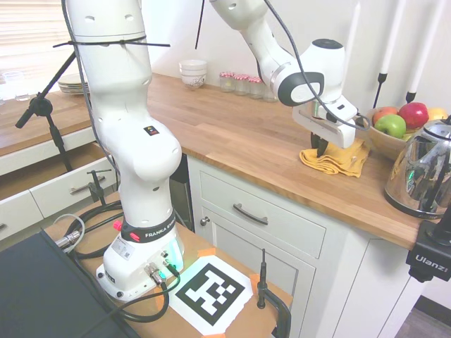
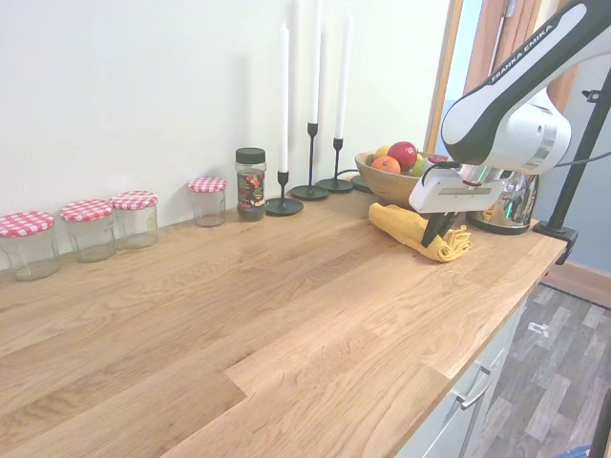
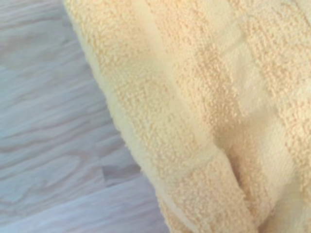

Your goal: Wipe the counter

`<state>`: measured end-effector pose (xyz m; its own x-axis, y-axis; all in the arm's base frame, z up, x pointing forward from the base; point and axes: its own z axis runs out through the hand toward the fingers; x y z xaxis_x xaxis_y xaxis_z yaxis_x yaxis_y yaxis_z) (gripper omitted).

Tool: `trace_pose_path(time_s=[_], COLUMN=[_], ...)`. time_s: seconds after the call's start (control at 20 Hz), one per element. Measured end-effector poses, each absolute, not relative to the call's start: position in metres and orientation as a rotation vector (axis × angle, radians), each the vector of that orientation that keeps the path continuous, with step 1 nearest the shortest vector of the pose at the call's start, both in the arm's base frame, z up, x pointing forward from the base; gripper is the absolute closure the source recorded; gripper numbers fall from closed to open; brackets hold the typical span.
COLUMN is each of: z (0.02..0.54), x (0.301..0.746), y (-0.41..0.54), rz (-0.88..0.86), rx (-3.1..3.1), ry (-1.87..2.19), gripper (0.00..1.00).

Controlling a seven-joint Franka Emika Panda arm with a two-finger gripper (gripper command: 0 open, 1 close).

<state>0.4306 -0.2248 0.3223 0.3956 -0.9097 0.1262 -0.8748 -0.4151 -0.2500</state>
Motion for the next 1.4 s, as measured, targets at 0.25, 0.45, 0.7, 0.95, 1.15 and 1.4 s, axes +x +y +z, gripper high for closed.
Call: trace_pose_path(time_s=[0.25, 0.45, 0.7, 0.95, 1.15, 1.4], z=[0.321, 0.323, 0.326, 0.335, 0.346, 0.358], x=[0.425, 0.425, 0.424, 0.422, 0.414, 0.405], y=[-0.223, -0.221, -0.221, -0.222, -0.221, -0.219], rz=[-0.380, -0.380, -0.380, -0.393, -0.418, -0.436], rx=[-2.505, -2.522, -2.541, -2.539, -2.532, -2.512], ry=[1.610, 1.604, 1.615, 1.627, 1.628, 1.643], gripper=[0.00, 0.00, 0.00, 0.00, 0.00, 0.00])
